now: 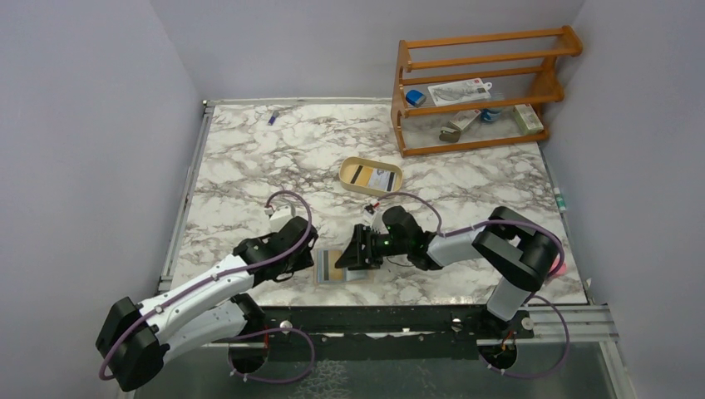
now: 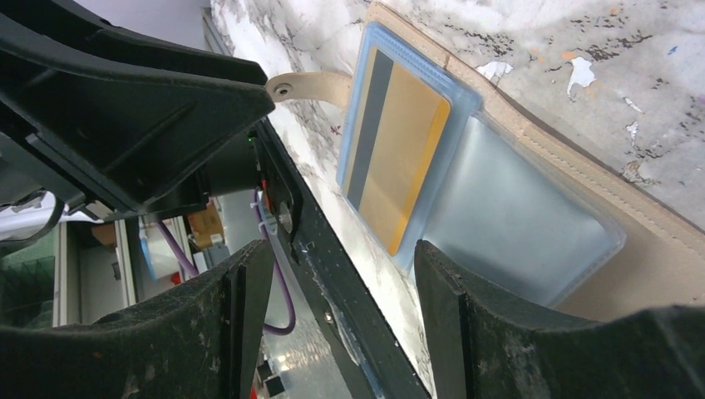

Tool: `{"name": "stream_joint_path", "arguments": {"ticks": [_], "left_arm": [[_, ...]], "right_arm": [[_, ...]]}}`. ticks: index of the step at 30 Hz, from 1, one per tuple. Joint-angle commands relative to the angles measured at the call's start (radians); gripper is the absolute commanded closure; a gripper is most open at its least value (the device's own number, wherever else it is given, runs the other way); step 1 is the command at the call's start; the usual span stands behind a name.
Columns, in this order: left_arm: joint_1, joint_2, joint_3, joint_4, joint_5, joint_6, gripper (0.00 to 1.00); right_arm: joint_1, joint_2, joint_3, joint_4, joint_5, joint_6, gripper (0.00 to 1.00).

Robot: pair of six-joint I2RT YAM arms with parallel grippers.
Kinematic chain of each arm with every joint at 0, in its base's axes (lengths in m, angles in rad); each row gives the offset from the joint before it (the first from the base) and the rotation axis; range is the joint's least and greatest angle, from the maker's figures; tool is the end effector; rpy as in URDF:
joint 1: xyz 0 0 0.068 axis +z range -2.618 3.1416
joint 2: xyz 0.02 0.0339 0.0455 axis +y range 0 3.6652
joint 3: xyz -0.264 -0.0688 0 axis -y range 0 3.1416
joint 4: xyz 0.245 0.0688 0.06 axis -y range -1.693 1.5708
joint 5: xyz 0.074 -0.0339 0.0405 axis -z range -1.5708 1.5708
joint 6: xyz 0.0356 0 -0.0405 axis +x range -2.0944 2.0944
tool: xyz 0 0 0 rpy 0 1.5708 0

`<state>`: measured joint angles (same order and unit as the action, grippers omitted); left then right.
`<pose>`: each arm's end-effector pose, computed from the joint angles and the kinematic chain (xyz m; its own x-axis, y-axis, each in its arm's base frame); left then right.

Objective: Take the credit cards out of the card holder

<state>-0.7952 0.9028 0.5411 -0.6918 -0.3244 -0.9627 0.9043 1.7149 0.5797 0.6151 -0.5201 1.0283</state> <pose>0.1202 -0.1064 0.1965 -0.8125 -0.2825 -0.5099 -0.1759 0.9528 -0.2476 0.1757 0.2520 0.1258 -0.9711 -0.0325 -0.2365 -0.2266 0.4365 0.8707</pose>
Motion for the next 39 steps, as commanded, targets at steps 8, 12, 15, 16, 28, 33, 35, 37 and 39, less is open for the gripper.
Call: {"name": "stream_joint_path", "arguments": {"ticks": [8, 12, 15, 16, 28, 33, 35, 37, 39], "left_arm": [[-0.019, -0.081, -0.11, 0.058, -0.022, -0.052, 0.56], [-0.019, -0.065, -0.133, 0.105, -0.031, -0.045, 0.56], [-0.019, -0.055, -0.155, 0.163, -0.022, -0.026, 0.56], [-0.019, -0.05, -0.162, 0.179, -0.021, -0.019, 0.56], [-0.019, -0.048, -0.214, 0.294, -0.042, 0.008, 0.84], [-0.018, -0.109, -0.255, 0.366, -0.035, 0.01, 1.0], [-0.019, -0.146, -0.262, 0.377, -0.029, 0.01, 1.0], [-0.019, -0.181, -0.254, 0.37, -0.023, 0.011, 1.0], [-0.018, -0.216, -0.233, 0.358, -0.013, 0.015, 1.0]], "right_arm": [[0.008, 0.013, -0.024, 0.077, -0.053, 0.012, 0.32], [0.008, 0.018, -0.026, 0.086, -0.06, 0.018, 0.32], [0.008, 0.013, -0.028, 0.082, -0.056, 0.017, 0.31], [0.007, 0.011, -0.029, 0.081, -0.055, 0.017, 0.32], [0.008, 0.017, -0.028, 0.069, -0.043, 0.022, 0.32], [0.007, 0.059, -0.018, 0.089, -0.049, 0.032, 0.32], [0.008, 0.075, -0.011, 0.095, -0.045, 0.034, 0.32], [0.008, 0.093, -0.009, 0.129, -0.044, 0.048, 0.32], [0.007, 0.113, -0.015, 0.198, -0.048, 0.076, 0.32]]}}
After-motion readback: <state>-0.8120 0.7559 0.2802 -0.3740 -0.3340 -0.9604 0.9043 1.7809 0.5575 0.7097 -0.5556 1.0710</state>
